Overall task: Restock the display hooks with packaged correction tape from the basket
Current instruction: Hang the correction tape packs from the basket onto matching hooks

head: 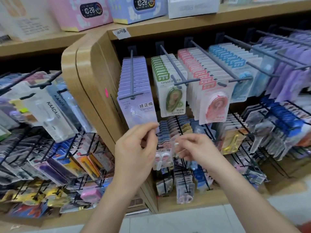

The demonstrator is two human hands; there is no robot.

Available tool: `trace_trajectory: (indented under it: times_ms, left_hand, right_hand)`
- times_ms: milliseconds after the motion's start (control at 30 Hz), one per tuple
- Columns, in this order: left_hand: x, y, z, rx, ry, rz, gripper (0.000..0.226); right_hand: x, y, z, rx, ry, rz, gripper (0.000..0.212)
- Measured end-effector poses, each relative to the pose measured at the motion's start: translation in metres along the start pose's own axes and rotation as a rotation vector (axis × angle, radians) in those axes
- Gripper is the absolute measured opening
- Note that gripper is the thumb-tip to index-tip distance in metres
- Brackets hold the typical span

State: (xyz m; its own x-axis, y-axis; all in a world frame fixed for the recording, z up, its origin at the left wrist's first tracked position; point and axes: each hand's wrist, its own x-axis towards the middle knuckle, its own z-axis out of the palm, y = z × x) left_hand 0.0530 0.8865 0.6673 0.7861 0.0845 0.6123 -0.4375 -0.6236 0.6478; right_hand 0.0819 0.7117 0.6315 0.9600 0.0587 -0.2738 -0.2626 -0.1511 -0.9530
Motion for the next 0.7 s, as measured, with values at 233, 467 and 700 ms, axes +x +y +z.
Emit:
trace_trajectory:
  times_ms: [233, 467, 700]
  left_hand:
    - [-0.026, -0.007, 0.027, -0.132, -0.244, -0.029, 0.023]
    - [-0.061, 0.015, 0.098, -0.035, -0.600, 0.219, 0.026]
    - [-0.120, 0.080, 0.214, 0.059, -0.948, 0.387, 0.030]
  right_hand:
    - [-0.066, 0.036, -0.064, -0.539, 0.143, -0.084, 0.011]
    - [-0.144, 0.101, -0.156, -0.923, 0.332, 0.074, 0.011]
    - [-0.239, 0.200, -0.260, -0.786, 0.520, 0.326, 0.025]
